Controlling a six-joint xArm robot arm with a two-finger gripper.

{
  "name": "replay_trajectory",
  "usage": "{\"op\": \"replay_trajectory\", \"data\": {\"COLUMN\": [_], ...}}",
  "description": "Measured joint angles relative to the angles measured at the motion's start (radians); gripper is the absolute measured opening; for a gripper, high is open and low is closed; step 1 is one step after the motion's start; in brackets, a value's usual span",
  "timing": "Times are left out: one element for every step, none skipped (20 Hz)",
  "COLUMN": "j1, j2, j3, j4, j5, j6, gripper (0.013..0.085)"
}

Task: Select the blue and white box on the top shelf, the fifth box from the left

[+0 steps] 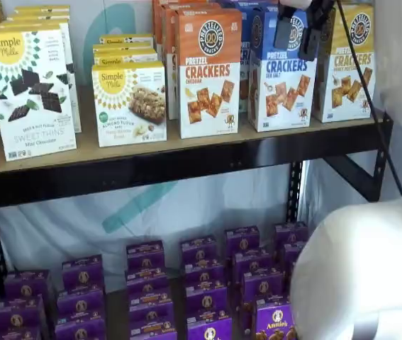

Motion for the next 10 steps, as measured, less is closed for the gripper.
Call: {"op": "replay_trajectory", "data": {"j1": [-0.014,-0.027,-0.041,-0.057,-0.069,-0.079,-0.089,-0.100,-0.109,-0.117], "j2": [-0.002,-0.002,-0.003,-0.005,-0.009,-0.009,-0.013,-0.019,-0.029,-0.040], "j3": [0.001,0.000,-0.001,-0.001,0.001,0.000,0.002,0.008,0.019,0.032], "j4": [0.023,0.046,0.073,0.102,0.127,0.146,0.168,0.191,0.211,0.231], "j5": [-0.004,-0.006,-0.009,-0.016,-0.028,-0.034,-0.047,-0.066,-0.092,-0.122], "j6": [-0.003,-0.006,-0.008,-0.010,-0.011,-0.011,-0.010,-0.010,-0.010,-0.010], "gripper": [0.0850,0.0850,0.0850,0.0850,0.0850,0.0850,0.0850,0.0850,0.0850,0.0850]}}
